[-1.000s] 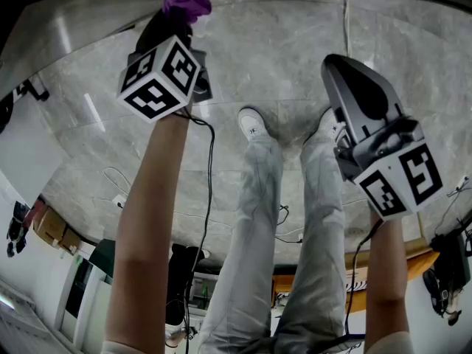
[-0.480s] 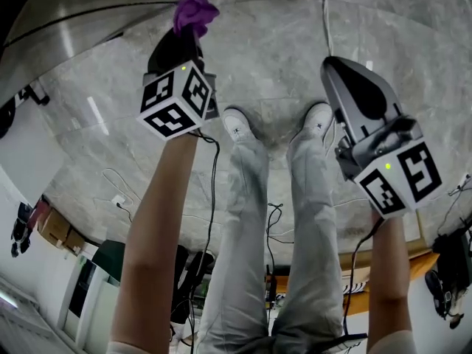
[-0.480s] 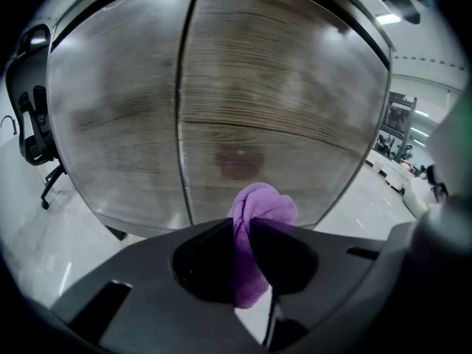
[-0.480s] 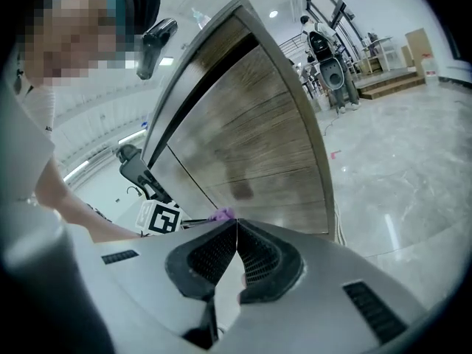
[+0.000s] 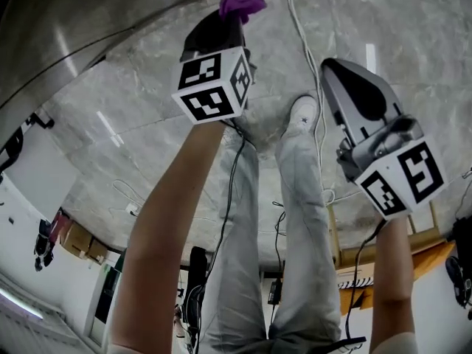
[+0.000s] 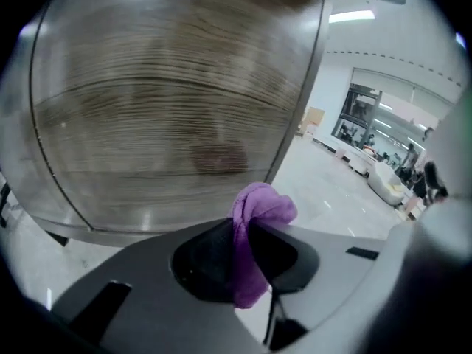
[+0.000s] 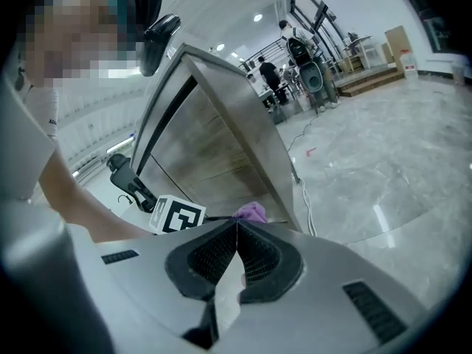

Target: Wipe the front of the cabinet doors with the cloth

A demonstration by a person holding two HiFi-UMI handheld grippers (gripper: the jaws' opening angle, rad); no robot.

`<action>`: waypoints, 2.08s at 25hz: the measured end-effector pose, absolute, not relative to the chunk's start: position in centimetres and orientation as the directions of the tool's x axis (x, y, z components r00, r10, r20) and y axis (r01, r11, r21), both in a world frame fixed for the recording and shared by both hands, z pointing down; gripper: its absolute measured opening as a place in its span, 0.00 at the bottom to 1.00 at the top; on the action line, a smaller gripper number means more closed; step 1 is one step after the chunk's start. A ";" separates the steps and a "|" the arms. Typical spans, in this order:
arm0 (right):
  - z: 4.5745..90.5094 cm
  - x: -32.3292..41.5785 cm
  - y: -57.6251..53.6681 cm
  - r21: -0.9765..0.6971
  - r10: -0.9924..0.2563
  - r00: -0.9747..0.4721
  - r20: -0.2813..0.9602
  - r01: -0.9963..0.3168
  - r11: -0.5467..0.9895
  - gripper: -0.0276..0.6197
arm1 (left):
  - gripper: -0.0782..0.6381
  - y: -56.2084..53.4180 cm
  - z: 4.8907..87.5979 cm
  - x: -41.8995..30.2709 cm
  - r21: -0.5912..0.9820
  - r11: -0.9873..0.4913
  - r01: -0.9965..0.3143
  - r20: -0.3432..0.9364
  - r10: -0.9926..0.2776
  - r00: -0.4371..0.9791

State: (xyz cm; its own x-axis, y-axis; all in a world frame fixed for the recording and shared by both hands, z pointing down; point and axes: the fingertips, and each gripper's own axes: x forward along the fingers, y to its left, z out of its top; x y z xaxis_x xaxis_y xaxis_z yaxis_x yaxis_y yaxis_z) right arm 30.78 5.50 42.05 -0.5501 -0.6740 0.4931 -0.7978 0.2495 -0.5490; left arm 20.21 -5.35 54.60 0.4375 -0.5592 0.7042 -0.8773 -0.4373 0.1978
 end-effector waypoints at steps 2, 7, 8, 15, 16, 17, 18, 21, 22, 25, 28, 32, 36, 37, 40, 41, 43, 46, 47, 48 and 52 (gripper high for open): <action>42.6 32.2 6.1 -0.557 -0.686 -0.535 0.493 -0.800 0.224 0.09 | 0.20 -5.7 55.1 22.9 0.180 -0.493 -0.851 0.706 -0.538 0.461; 43.4 33.5 6.5 -0.563 -0.711 -0.506 0.488 -0.805 0.186 0.09 | 0.20 -7.3 56.2 26.2 0.147 -0.563 -0.813 0.709 -0.514 0.483; 43.6 33.6 6.6 -0.562 -0.715 -0.502 0.487 -0.807 0.183 0.09 | 0.20 -7.7 56.5 26.4 0.141 -0.564 -0.814 0.709 -0.517 0.480; 43.9 33.1 5.7 -0.539 -0.725 -0.480 0.493 -0.823 0.178 0.09 | 0.20 -9.5 57.6 23.6 0.134 -0.526 -0.840 0.731 -0.520 0.442; 43.7 32.7 5.5 -0.536 -0.726 -0.479 0.493 -0.825 0.180 0.09 | 0.20 -9.9 57.5 22.7 0.130 -0.522 -0.843 0.734 -0.521 0.436; 43.6 32.3 5.4 -0.531 -0.726 -0.478 0.494 -0.827 0.183 0.09 | 0.20 -10.2 57.5 21.9 0.126 -0.520 -0.845 0.737 -0.522 0.431; 43.5 31.8 5.3 -0.527 -0.726 -0.478 0.495 -0.829 0.186 0.09 | 0.20 -10.4 57.5 21.0 0.121 -0.520 -0.845 0.740 -0.520 0.426; 43.7 30.0 5.2 -0.517 -0.722 -0.476 0.502 -0.834 0.191 0.09 | 0.20 -10.9 57.8 18.1 0.102 -0.523 -0.846 0.753 -0.516 0.409; 43.8 29.4 5.2 -0.514 -0.721 -0.474 0.505 -0.836 0.190 0.09 | 0.20 -11.0 58.0 17.0 0.094 -0.523 -0.847 0.758 -0.515 0.401; 44.0 27.2 4.9 -0.513 -0.721 -0.474 0.505 -0.837 0.192 0.09 | 0.20 -11.5 58.7 13.4 0.066 -0.527 -0.847 0.775 -0.508 0.376; 44.1 25.2 4.7 -0.514 -0.722 -0.476 0.503 -0.836 0.193 0.09 | 0.20 -11.9 59.4 10.2 0.049 -0.532 -0.845 0.792 -0.495 0.358; 44.2 23.0 4.5 -0.513 -0.722 -0.472 0.505 -0.837 0.189 0.09 | 0.20 -12.5 60.1 5.9 0.008 -0.516 -0.856 0.810 -0.499 0.308; 44.3 21.5 4.3 -0.505 -0.720 -0.468 0.512 -0.842 0.188 0.09 | 0.20 -13.1 60.8 1.2 -0.036 -0.481 -0.876 0.826 -0.508 0.245; 44.4 21.3 4.2 -0.503 -0.721 -0.467 0.512 -0.843 0.189 0.09 | 0.20 -13.2 60.9 0.1 -0.047 -0.470 -0.881 0.829 -0.511 0.229; 44.5 20.4 3.8 -0.501 -0.723 -0.465 0.511 -0.844 0.189 0.09 | 0.20 -13.7 61.1 -3.1 -0.075 -0.438 -0.896 0.836 -0.517 0.183; 44.5 20.1 3.7 -0.502 -0.723 -0.466 0.510 -0.844 0.191 0.09 | 0.20 -13.9 61.1 -4.1 -0.088 -0.430 -0.899 0.838 -0.520 0.167; 44.5 19.6 3.4 -0.504 -0.722 -0.472 0.506 -0.841 0.196 0.09 | 0.20 -14.3 61.1 -6.2 -0.118 -0.414 -0.902 0.839 -0.527 0.132; 44.7 19.3 3.4 -0.504 -0.715 -0.482 0.507 -0.838 0.208 0.09 | 0.20 -14.4 61.0 -8.2 -0.138 -0.390 -0.910 0.840 -0.534 0.101; 44.7 19.3 3.5 -0.502 -0.711 -0.486 0.508 -0.838 0.214 0.09 | 0.20 -14.3 61.0 -8.5 -0.139 -0.383 -0.913 0.839 -0.535 0.097; 44.8 19.4 3.6 -0.499 -0.709 -0.488 0.508 -0.838 0.220 0.09 | 0.20 -14.2 61.0 -8.7 -0.139 -0.374 -0.917 0.838 -0.538 0.092; 44.9 20.5 4.2 -0.494 -0.713 -0.483 0.508 -0.842 0.218 0.09 | 0.19 -12.9 60.4 -8.1 -0.173 -0.398 -0.901 0.832 -0.549 0.082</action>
